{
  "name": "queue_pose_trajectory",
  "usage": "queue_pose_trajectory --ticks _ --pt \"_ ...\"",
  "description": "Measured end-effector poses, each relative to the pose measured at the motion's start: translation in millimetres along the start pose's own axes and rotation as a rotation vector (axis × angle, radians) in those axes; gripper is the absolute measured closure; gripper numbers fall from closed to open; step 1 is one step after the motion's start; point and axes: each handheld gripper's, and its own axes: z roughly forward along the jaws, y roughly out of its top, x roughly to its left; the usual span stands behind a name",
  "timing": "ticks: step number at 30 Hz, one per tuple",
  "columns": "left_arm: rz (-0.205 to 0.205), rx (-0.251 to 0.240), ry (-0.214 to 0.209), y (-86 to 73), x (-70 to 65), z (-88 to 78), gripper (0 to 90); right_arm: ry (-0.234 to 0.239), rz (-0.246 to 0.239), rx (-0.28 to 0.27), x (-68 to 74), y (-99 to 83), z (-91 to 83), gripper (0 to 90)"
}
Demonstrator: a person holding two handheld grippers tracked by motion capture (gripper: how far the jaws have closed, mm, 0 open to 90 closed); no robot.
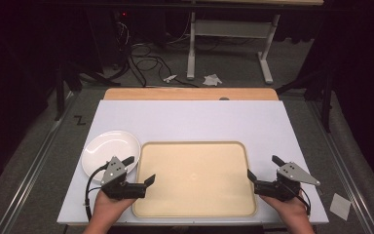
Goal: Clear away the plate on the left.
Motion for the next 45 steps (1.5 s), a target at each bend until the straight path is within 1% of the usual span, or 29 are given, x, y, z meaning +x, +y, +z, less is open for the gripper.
queue_pose_trajectory --ticks 2,5,8,9,11,14,15,17,18,19,20,21,22,23,24,26,28,29,32,33,34,36,37,39,41,42,43,44,45 --pt "-0.009 -0.007 0.005 0.4 2.9 -3.4 4.8 0.004 0.009 0.003 1.3 0.3 0.1 0.5" --pt "-0.038 -0.02 0.028 -0.2 8.5 -10.5 4.8 0.008 -0.012 -0.006 2.4 0.6 -0.1 0.5" --pt "-0.097 -0.047 0.041 -1.1 18.0 -20.5 4.8 0.018 -0.01 0.0 4.9 0.7 -0.4 0.5" --pt "-0.115 -0.059 0.045 -1.5 21.7 -24.7 5.0 0.017 -0.019 -0.005 4.8 1.1 -0.3 0.5" --pt "-0.141 -0.077 0.061 -2.8 29.2 -33.3 6.1 0.017 -0.015 -0.007 5.2 1.8 0.6 0.5" --pt "-0.192 -0.105 0.089 -6.0 41.1 -45.6 6.2 0.02 -0.015 0.001 6.0 2.0 3.2 0.5" --pt "-0.209 -0.115 0.088 -7.1 44.5 -49.0 6.2 0.02 -0.016 0.002 6.3 1.8 4.1 0.5" --pt "-0.234 -0.129 0.103 -9.3 51.3 -55.6 6.2 0.023 -0.024 0.008 5.7 2.0 5.2 0.5" --pt "-0.245 -0.136 0.102 -10.4 54.2 -58.3 6.2 0.021 -0.022 0.005 5.7 2.1 5.7 0.5" --pt "-0.265 -0.161 0.052 -11.1 55.7 -59.1 6.2 0.02 -0.02 0.005 5.4 2.3 5.8 0.5" --pt "-0.276 -0.142 0.118 -13.3 60.3 -64.5 6.2 0.023 -0.02 0.001 5.1 2.5 6.1 0.5" --pt "-0.301 -0.143 0.14 -15.6 64.2 -68.5 6.2 0.022 -0.017 0.002 5.0 2.5 6.3 0.5" --pt "-0.317 -0.147 0.146 -16.8 66.1 -70.4 6.2 0.023 -0.021 0.002 4.6 2.5 6.7 0.5" --pt "-0.763 -0.581 0.203 2.6 48.7 -45.3 6.2 0.025 -0.016 0.006 4.9 2.5 6.6 0.6" --pt "-0.771 -0.582 0.212 1.5 51.3 -47.4 6.3 0.024 -0.018 0.004 4.7 2.5 6.9 0.6" --pt "-0.775 -0.583 0.231 -0.7 55.4 -51.1 7.3 0.025 -0.013 0.005 4.7 2.9 6.6 0.6" --pt "-0.788 -0.585 0.237 -4.2 59.9 -55.6 10.6 0.023 -0.011 0.003 4.5 3.2 6.3 0.5" --pt "-0.806 -0.587 0.241 -6.9 63.3 -58.2 12.0 0.022 -0.011 0.003 4.4 3.2 6.3 0.5" --pt "-0.863 -0.578 0.231 -12.9 70.9 -64.6 15.1 0.021 -0.007 0.002 4.2 3.0 6.2 0.5" --pt "-0.891 -0.573 0.221 -15.4 74.0 -67.4 16.2 0.02 -0.003 0.002 4.3 3.0 6.1 0.5" --pt "-0.902 -0.567 0.223 -17.1 75.8 -68.6 16.2 0.019 -0.003 0.002 4.1 3.2 6.0 0.5" --pt "-0.935 -0.552 0.236 -21.8 80.4 -71.0 17.0 0.016 -0.005 0.001 4.0 3.3 5.7 0.5" --pt "-0.953 -0.544 0.236 -23.9 82.2 -72.0 17.0 0.015 -0.009 -0.001 3.9 3.5 5.6 0.6" --pt "-0.981 -0.532 0.244 -27.5 85.0 -73.8 17.0 0.016 -0.009 -0.002 4.0 3.7 5.5 0.5" --pt "-0.986 -0.527 0.25 -29.2 85.7 -74.7 17.0 0.016 -0.011 -0.002 4.1 3.8 5.5 0.5" --pt "-1.011 -0.527 0.267 -32.7 86.6 -76.1 16.9 0.015 -0.007 0.001 4.5 4.0 5.5 0.5" --pt "-1.024 -0.521 0.276 -34.8 86.6 -76.4 16.3 0.015 -0.011 -0.001 4.5 4.1 5.6 0.5" --pt "-1.031 -0.519 0.29 -36.3 86.6 -76.3 16.3 0.016 -0.011 -0.002 4.6 4.2 5.5 0.5" --pt "-1.037 -0.51 0.317 -38.6 86.8 -76.2 16.3 0.016 -0.012 -0.002 4.6 4.3 5.5 0.5"
